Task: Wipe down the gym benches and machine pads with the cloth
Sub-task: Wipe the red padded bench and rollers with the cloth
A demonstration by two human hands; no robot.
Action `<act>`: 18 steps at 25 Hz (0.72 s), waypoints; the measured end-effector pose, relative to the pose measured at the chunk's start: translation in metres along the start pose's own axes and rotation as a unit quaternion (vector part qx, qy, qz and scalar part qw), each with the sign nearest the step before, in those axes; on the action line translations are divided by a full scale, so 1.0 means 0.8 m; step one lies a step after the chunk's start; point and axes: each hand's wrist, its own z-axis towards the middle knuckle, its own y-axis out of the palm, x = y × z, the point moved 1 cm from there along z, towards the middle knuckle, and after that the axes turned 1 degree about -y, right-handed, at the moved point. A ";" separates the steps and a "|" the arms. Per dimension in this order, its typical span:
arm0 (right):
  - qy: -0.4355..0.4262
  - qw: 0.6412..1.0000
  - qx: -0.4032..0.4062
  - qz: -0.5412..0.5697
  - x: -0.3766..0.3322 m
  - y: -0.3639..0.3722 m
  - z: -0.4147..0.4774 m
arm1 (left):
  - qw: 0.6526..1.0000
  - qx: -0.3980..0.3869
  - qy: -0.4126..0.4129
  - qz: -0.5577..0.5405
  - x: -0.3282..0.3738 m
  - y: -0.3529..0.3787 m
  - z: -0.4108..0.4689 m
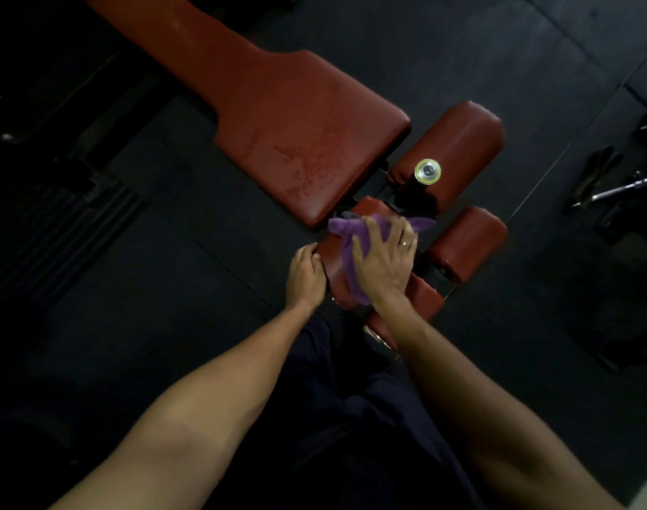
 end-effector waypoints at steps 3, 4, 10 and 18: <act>0.148 0.986 0.008 0.078 -0.008 -0.002 0.011 | 1.000 -0.005 0.023 0.020 0.004 -0.002 0.005; 0.179 0.978 0.004 0.111 -0.018 -0.002 -0.003 | 0.999 -0.007 0.026 0.023 0.003 -0.003 0.005; 0.159 0.968 -0.043 0.187 -0.062 -0.004 -0.106 | 0.998 -0.048 0.030 0.034 0.001 -0.010 0.003; 0.286 0.924 0.073 0.243 0.008 -0.004 0.030 | 0.994 -0.059 0.031 0.086 0.030 -0.009 0.002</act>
